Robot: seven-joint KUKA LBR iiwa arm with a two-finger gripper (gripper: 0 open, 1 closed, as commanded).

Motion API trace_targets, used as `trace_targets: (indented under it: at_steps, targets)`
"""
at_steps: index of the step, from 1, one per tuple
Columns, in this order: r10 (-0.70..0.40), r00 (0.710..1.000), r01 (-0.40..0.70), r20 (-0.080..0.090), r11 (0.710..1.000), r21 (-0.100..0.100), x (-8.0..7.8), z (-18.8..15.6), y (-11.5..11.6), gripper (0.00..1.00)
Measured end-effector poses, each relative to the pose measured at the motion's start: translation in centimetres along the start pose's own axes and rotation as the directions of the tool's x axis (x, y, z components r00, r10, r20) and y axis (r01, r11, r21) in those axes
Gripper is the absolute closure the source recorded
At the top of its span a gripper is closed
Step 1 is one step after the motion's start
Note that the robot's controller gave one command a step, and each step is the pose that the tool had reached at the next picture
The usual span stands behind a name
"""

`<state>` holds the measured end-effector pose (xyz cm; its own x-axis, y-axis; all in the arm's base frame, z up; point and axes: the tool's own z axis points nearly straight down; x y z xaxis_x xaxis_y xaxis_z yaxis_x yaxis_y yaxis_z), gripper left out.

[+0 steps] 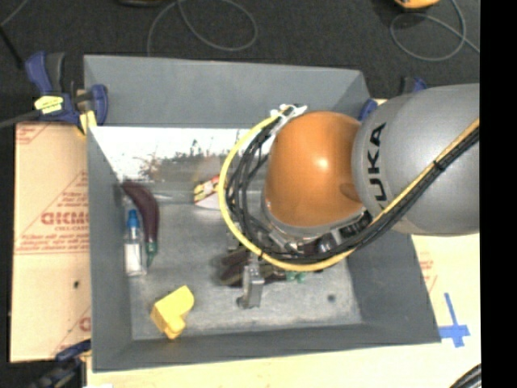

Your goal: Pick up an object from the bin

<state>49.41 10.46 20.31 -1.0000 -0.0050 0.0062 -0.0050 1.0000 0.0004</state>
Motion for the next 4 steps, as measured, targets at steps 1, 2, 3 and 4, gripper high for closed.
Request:
trace_targets:
  at_steps: [1,2,3,4]
  targets:
    - [0.003,1.0,-0.003,0.008,1.0,-0.001,-0.2,-0.4,-0.1,0.0]
    - [-0.061,0.998,0.061,0.013,0.998,-0.001,-1.1,3.1,-2.5,0.0]
    - [-0.004,1.0,0.004,0.009,1.0,-0.001,-1.9,7.8,-2.7,0.0]
    - [-0.003,1.0,0.003,0.009,1.0,-0.001,-2.6,9.5,-3.8,0.0]
